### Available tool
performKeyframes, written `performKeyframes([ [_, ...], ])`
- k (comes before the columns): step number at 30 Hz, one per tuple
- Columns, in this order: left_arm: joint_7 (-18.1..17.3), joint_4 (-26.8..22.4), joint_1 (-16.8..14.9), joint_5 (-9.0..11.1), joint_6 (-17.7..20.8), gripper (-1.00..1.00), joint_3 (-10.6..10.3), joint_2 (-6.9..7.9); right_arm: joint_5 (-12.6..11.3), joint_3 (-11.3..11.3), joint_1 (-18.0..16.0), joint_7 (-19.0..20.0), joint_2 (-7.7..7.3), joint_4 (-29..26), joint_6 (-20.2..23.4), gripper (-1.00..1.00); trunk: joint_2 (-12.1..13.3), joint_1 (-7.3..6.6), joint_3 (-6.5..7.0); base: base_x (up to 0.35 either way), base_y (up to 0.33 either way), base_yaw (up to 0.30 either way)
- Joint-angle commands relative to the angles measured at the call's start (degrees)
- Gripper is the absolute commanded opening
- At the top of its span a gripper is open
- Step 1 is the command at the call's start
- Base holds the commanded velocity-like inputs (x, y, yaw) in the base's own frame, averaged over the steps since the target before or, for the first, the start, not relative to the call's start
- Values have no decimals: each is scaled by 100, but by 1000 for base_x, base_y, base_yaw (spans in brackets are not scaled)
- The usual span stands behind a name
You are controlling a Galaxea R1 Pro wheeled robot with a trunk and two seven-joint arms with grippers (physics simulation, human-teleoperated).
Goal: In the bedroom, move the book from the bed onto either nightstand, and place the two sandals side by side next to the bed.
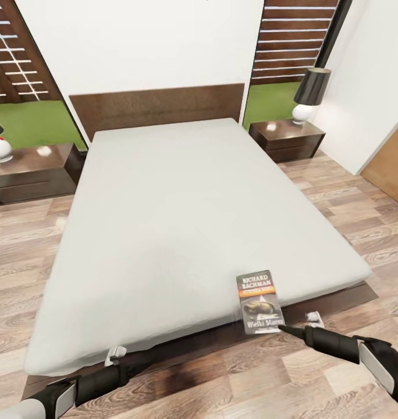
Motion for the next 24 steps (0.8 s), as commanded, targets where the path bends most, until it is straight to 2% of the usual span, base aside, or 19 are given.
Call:
performKeyframes([
  [1,-18,1,-3,31,30,100,-23,1,-60,32,-3,91,-166,16,128,-100,39,-22,15,0,0,0],
  [5,-18,1,-3,26,30,100,-23,1,-68,40,-3,227,-794,52,236,-100,199,-110,87,0,0,0],
  [8,-23,3,-3,19,25,100,-29,-4,-70,41,-3,241,-955,102,251,-100,320,-176,140,0,0,0],
  [11,-26,7,-3,15,23,100,-31,-7,-65,38,-3,244,-1009,474,255,-100,440,-242,194,0,0,0],
  [15,-27,6,-3,14,23,100,-31,-8,-63,34,-3,237,-985,736,233,-100,601,-330,266,0,0,0],
  [24,-22,6,8,12,22,100,-32,-22,-62,24,-5,238,-973,846,197,-100,961,-528,428,0,0,0],
])
